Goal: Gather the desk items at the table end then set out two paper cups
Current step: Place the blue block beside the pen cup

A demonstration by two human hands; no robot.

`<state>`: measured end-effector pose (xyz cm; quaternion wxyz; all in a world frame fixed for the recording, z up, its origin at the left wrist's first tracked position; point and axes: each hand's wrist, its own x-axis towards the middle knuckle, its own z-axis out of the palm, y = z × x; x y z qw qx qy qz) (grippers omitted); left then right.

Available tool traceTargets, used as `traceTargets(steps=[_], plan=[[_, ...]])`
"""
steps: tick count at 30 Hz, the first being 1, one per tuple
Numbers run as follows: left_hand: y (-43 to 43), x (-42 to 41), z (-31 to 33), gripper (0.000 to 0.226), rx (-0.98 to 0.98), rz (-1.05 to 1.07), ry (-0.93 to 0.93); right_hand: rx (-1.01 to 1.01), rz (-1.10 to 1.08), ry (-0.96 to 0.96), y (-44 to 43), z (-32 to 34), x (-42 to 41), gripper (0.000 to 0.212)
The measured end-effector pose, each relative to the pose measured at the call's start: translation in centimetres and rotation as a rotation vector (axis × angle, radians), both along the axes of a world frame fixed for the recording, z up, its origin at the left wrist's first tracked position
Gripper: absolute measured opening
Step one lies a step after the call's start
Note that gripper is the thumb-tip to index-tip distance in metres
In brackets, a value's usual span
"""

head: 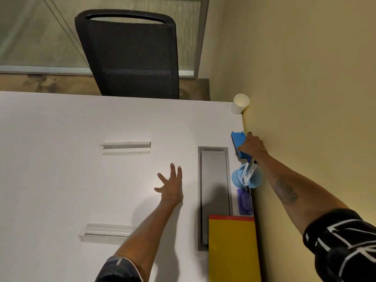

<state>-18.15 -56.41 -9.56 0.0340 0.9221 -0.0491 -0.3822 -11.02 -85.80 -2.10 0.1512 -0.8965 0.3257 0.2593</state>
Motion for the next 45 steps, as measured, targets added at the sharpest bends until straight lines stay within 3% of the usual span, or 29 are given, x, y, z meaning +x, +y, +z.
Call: traceTargets(steps=[9, 24, 45], plan=[[0.9, 0.6, -0.4, 0.133, 0.0, -0.032, 0.014, -0.178, 0.175, 0.141, 1.0, -1.4, -0.3, 0.089], [1.0, 1.0, -1.0, 0.134, -0.016, -0.043, -0.001, -0.244, 0.249, 0.287, 1.4, -2.1, 0.7, 0.125], [1.0, 1.2, -0.8, 0.132, -0.043, -0.027, 0.031, -0.163, 0.163, 0.215, 0.8, -2.3, 0.4, 0.119]])
